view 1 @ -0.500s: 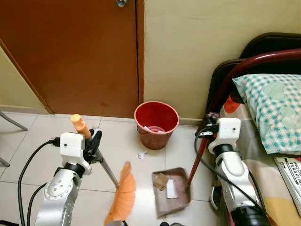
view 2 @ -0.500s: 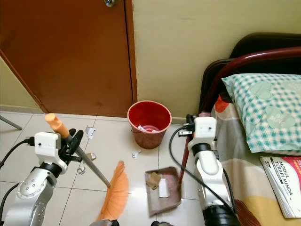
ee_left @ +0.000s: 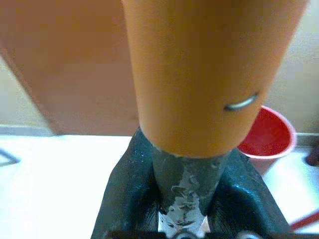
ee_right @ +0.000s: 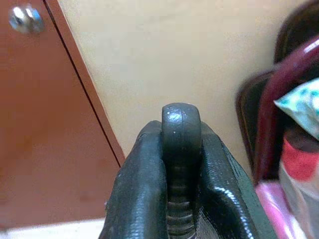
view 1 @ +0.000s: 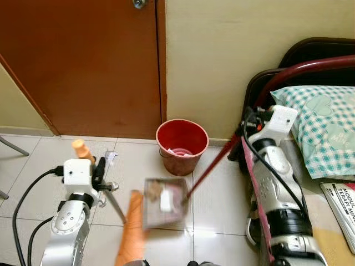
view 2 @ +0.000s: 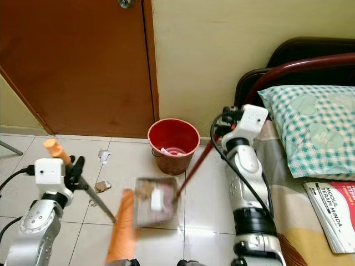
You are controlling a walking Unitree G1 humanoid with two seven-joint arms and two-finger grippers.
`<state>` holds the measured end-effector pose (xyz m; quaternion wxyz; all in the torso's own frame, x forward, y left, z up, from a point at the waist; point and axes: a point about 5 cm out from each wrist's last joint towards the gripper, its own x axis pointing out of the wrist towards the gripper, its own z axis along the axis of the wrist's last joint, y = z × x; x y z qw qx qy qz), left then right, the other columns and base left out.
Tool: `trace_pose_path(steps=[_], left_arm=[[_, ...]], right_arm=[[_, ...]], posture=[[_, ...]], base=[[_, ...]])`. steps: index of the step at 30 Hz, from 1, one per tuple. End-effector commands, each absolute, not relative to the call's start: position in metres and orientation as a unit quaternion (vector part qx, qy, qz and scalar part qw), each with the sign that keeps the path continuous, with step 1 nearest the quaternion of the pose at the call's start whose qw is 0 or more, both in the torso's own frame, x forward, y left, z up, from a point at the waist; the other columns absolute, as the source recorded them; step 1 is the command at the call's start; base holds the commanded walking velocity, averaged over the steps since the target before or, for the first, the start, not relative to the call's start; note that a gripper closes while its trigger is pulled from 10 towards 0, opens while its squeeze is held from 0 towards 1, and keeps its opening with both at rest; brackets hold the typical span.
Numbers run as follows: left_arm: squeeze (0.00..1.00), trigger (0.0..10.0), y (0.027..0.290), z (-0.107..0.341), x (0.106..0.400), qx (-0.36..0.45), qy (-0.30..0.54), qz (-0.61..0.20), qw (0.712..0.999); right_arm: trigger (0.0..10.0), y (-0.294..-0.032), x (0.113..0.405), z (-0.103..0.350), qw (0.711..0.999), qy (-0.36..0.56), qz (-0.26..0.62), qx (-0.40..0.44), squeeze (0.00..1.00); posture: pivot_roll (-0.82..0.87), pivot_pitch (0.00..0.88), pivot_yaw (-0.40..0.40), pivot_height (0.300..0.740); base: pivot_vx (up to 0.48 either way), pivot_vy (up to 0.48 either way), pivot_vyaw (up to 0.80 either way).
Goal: Sweep floor
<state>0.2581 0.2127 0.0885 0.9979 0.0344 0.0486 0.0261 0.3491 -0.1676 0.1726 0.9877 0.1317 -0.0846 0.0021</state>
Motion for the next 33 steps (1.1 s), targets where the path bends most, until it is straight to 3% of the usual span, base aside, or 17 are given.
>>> trace_pose_path(steps=[1,7,15,19,25,33], left_arm=[[0.00,10.0,0.225,0.086,0.255,0.067,0.059,0.052,0.995],[0.00,10.0,0.224,0.083,0.258,0.067,0.064,0.073,0.993],[0.00,10.0,0.211,0.080,0.262,0.063,0.065,0.061,0.994],[0.00,10.0,0.209,0.079,0.263,0.060,0.067,0.061,0.994],[0.00,10.0,0.208,0.077,0.262,0.058,0.071,0.061,0.994],[0.00,10.0,0.202,0.078,0.266,0.058,0.071,0.047,0.995]], right_arm=[[10.0,-0.165,0.351,0.182,0.983,-0.100,0.009,0.152,0.00],[10.0,-0.144,0.376,0.231,0.971,-0.153,0.042,0.177,0.00],[10.0,-0.140,0.393,0.285,0.960,-0.223,0.044,0.165,0.00],[10.0,-0.142,0.393,0.330,0.948,-0.303,0.036,0.093,0.00],[10.0,-0.137,0.385,0.350,0.930,-0.364,0.040,0.022,0.00],[10.0,-0.104,0.371,0.335,0.899,-0.418,0.084,-0.102,0.00]], posture=[[0.09,0.114,-0.011,0.740],[0.09,0.114,-0.020,0.740],[0.09,0.112,-0.026,0.740],[0.10,0.115,-0.034,0.740],[0.10,0.117,-0.035,0.740],[0.09,0.122,-0.026,0.740]], base=[[0.000,0.000,0.00],[0.000,0.000,0.00],[0.000,0.000,0.00],[0.000,0.000,0.00],[0.000,0.000,0.00],[0.000,0.000,0.00]])
